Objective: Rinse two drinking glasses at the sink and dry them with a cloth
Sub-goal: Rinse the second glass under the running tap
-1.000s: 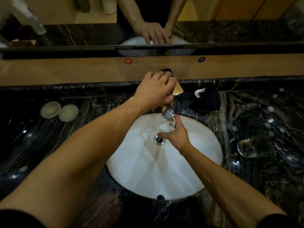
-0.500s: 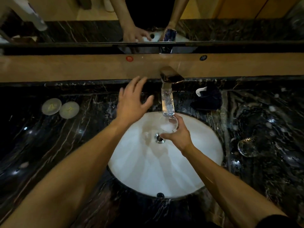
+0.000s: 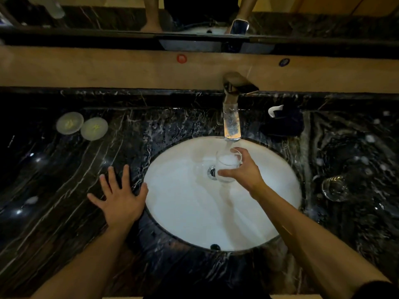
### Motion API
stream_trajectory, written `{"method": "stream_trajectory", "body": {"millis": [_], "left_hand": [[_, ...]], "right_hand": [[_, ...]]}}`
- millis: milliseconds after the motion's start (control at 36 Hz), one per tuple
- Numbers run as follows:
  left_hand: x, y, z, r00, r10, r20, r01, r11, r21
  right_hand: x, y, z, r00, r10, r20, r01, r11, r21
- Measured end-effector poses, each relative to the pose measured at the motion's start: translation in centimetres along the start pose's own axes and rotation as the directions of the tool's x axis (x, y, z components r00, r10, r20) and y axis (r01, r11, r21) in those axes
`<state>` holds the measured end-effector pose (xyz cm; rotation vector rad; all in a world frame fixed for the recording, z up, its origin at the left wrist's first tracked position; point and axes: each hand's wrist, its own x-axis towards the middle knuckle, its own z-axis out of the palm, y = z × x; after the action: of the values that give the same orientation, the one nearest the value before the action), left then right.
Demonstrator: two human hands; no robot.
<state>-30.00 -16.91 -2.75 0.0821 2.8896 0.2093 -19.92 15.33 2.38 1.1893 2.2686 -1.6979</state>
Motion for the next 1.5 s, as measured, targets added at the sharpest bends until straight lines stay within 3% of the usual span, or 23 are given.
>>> {"method": "stream_trajectory", "body": {"millis": [167,333,417,500,583,722,806,861,917,1028,1111,1194,1250,1306,1500], "left_hand": [[0.0,-0.2,0.2,0.999,0.004,-0.033,-0.005,1.000,-0.018],[0.1,-0.2,0.4,0.999,0.011,-0.053,-0.011,1.000,-0.004],[0.2,-0.3,0.5,0.998,0.008,-0.055,-0.008,1.000,-0.001],[0.3,-0.4,0.6,0.999,0.003,-0.048,-0.003,1.000,0.010],[0.4,-0.5,0.7,0.999,0.002,-0.039,-0.002,1.000,0.014],[0.4,-0.5,0.7,1.000,-0.003,-0.030,0.004,1.000,0.026],[0.4,-0.4,0.6,1.000,0.000,-0.029,0.000,1.000,0.028],[0.4,-0.4,0.5,1.000,0.000,-0.031,0.001,1.000,0.026],[0.3,-0.4,0.4,1.000,0.000,-0.029,0.000,1.000,0.022],[0.2,-0.3,0.3,0.999,0.000,-0.047,0.000,1.000,-0.007],[0.2,-0.2,0.3,0.998,0.005,-0.064,-0.006,1.000,-0.021],[0.2,-0.2,0.4,0.998,0.005,-0.064,-0.006,1.000,-0.020],[0.2,-0.2,0.4,0.998,0.005,-0.065,-0.006,1.000,-0.020],[0.2,-0.1,0.3,0.998,0.006,-0.066,-0.007,1.000,-0.023],[0.1,-0.1,0.4,0.998,-0.006,-0.069,0.005,1.000,-0.013]], "right_hand": [[1.7,-0.5,1.3,0.999,-0.048,0.004,0.047,0.998,0.035],[2.2,-1.1,2.0,0.985,-0.091,-0.149,0.102,0.992,0.069],[2.2,-1.1,2.3,0.951,-0.138,-0.276,0.116,0.989,-0.097],[2.3,-1.1,1.8,0.934,-0.171,-0.314,0.095,0.965,-0.245],[2.3,-1.1,0.8,0.957,-0.122,-0.263,0.056,0.967,-0.247],[2.1,-1.0,-0.2,0.997,0.068,-0.031,-0.064,0.992,0.106],[2.1,-1.2,-0.2,0.984,0.082,0.158,-0.121,0.960,0.251],[2.1,-1.3,0.3,0.978,0.041,0.205,-0.107,0.941,0.322],[2.0,-1.4,1.1,0.989,-0.014,0.147,-0.040,0.931,0.362],[1.8,-1.6,2.5,0.992,-0.064,-0.106,0.097,0.934,0.343],[1.7,-1.8,2.3,0.969,-0.064,-0.238,0.112,0.975,0.194],[1.8,-1.6,1.4,0.963,-0.068,-0.260,0.062,0.998,-0.031],[1.8,-1.1,0.9,0.970,-0.066,-0.236,0.035,0.991,-0.131],[1.6,-0.7,0.7,0.982,-0.038,-0.185,0.016,0.993,-0.117],[2.0,-0.9,0.6,0.980,0.092,0.176,-0.146,0.935,0.323]]}}
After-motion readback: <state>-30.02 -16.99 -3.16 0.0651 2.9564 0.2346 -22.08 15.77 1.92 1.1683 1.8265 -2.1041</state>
